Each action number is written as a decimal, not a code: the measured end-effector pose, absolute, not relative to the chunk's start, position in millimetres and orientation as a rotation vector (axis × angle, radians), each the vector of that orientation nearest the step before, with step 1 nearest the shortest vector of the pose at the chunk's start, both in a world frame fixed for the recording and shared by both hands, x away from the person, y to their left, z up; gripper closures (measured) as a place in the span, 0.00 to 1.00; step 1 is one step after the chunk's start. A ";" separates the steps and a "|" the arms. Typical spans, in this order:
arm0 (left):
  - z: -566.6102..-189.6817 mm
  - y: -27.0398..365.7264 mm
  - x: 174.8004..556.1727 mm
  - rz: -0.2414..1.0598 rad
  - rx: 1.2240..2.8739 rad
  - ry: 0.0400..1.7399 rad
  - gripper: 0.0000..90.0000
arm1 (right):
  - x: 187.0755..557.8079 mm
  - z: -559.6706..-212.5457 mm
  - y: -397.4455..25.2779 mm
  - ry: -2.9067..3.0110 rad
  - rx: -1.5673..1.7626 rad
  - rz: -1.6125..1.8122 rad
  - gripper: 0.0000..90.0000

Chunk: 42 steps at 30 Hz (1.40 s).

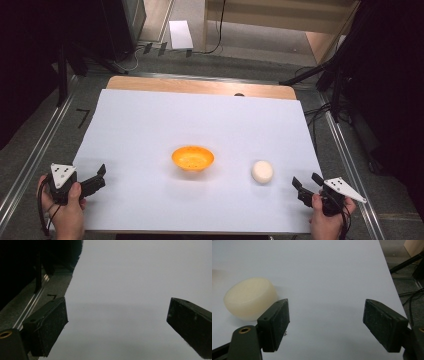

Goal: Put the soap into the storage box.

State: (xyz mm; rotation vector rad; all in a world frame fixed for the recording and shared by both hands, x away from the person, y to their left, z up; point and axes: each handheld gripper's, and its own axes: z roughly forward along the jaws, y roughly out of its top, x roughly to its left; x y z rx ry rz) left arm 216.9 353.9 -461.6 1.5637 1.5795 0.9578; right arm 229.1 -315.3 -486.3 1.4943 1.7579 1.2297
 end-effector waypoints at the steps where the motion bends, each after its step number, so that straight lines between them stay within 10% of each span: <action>1: -461.6 354.1 217.1 0.952 1.569 1.575 0.03 | 228.5 -485.9 -315.9 1.757 1.498 1.234 0.24; 18: -462.2 353.0 215.7 0.931 1.599 1.513 0.03 | 244.7 -462.8 -285.5 2.266 1.366 0.916 0.11; 42: -462.3 350.6 214.9 0.937 1.633 1.482 0.06 | 283.0 -458.6 -239.5 2.575 1.270 0.752 0.17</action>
